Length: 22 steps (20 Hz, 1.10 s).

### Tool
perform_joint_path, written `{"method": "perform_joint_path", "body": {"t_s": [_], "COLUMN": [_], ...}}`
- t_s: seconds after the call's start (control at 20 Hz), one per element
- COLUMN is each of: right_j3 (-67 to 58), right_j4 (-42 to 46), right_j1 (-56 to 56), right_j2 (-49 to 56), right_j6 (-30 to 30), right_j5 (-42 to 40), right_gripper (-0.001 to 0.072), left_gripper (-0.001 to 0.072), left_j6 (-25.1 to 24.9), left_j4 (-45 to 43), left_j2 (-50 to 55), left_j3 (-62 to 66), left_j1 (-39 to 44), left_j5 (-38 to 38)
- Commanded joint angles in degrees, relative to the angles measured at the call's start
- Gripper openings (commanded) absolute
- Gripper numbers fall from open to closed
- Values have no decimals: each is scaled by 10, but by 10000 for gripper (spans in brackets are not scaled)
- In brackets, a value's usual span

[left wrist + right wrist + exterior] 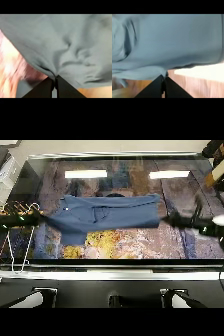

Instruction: Fold the clothes and pants, and hang the long-sleeved shirts on hangers.

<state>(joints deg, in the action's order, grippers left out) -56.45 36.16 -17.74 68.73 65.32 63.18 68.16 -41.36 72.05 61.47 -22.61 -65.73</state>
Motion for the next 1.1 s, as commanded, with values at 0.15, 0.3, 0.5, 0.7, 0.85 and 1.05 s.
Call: {"method": "perform_joint_path", "body": {"t_s": [0.15,0.3,0.5,0.7,0.85,1.05], "right_j3": [-489,-681,-694,-694,-694,-626], "right_j4": [330,330,346,404,403,353], "right_j1": [120,119,119,119,119,119], "right_j2": [-10,-32,-165,-215,-180,-88], "right_j6": [210,213,248,330,340,352], "right_j5": [-53,4,-16,-24,20,123], "right_gripper": [26,26,26,26,26,27], "left_gripper": [18,18,18,18,18,18], "left_j6": [88,165,271,305,289,221], "left_j4": [-18,-82,-203,-258,-218,-134], "left_j2": [-72,-115,-224,-295,-277,-183], "left_j3": [407,573,607,567,543,492], "left_j1": [4,4,4,4,4,8], "left_j5": [-9,-9,-3,-12,-71,-156]}}
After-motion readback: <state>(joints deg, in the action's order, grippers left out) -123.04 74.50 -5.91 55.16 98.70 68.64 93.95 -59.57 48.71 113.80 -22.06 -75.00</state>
